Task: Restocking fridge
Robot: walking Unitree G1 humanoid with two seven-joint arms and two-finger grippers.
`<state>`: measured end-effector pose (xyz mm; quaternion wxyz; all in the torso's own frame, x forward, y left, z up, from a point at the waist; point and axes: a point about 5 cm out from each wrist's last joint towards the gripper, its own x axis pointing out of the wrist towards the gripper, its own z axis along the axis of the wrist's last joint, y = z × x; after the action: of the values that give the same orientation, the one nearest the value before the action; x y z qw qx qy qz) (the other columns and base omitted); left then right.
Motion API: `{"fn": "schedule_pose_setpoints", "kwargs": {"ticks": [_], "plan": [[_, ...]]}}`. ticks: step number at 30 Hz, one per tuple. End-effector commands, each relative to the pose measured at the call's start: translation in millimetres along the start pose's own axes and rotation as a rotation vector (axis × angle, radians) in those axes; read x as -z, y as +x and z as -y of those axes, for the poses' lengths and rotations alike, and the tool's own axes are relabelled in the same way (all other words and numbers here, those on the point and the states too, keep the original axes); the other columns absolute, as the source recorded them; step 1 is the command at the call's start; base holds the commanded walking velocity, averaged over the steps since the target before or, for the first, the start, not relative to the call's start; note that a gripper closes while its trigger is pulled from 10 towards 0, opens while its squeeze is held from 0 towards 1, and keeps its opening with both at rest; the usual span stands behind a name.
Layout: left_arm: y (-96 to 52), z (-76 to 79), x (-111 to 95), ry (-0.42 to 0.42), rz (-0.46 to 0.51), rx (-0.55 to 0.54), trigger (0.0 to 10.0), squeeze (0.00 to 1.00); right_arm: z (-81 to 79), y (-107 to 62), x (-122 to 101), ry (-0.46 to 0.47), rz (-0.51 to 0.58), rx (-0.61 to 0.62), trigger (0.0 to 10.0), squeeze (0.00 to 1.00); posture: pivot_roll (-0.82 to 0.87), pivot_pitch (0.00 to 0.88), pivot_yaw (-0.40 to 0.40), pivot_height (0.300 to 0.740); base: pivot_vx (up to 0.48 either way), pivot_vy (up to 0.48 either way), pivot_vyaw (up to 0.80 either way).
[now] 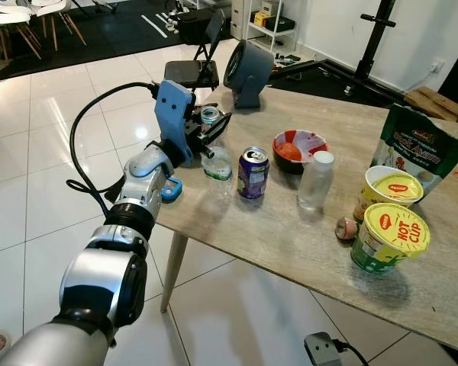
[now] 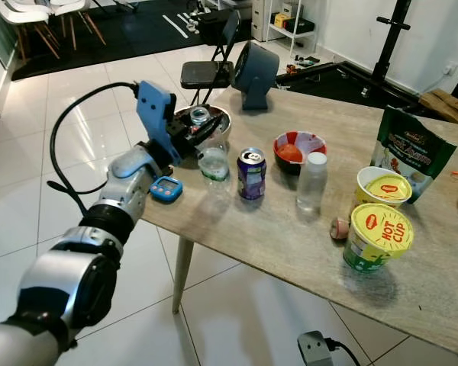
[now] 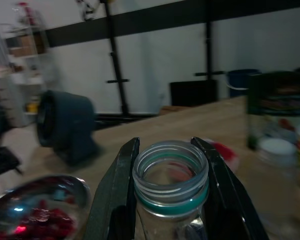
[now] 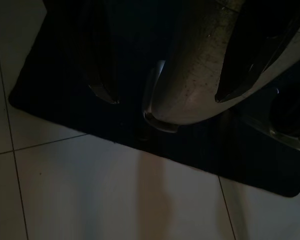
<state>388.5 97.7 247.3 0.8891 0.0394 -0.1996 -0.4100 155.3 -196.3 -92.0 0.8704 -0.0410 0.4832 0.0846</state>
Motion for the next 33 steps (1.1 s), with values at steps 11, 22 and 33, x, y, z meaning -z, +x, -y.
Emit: {"fn": "schedule_pose_setpoints", "kwargs": {"ticks": [11, 22, 33], "plan": [[-20.6, 48.8, 11, -0.088, -0.01, 0.222, 10.0, 0.0, 3.5, -7.9, 36, -0.014, -0.166, 0.005, 10.0, 0.0, -0.08, 0.081, 0.034, 0.74, 0.0, 0.0, 0.0], [-47.8, 77.3, -37, -0.236, 0.098, 0.482, 10.0, 0.0, 3.7, -6.5, 31, -0.021, -0.161, 0.006, 10.0, 0.0, -0.07, 0.069, 0.036, 0.74, 0.0, 0.0, 0.0], [-69.2, 106.2, -25, -0.373, 0.002, 0.651, 0.0, 0.0, 1.3, -6.3, 33, -0.017, -0.165, 0.004, 10.0, 0.0, -0.07, 0.065, 0.04, 0.74, 0.0, 0.0, 0.0]]}}
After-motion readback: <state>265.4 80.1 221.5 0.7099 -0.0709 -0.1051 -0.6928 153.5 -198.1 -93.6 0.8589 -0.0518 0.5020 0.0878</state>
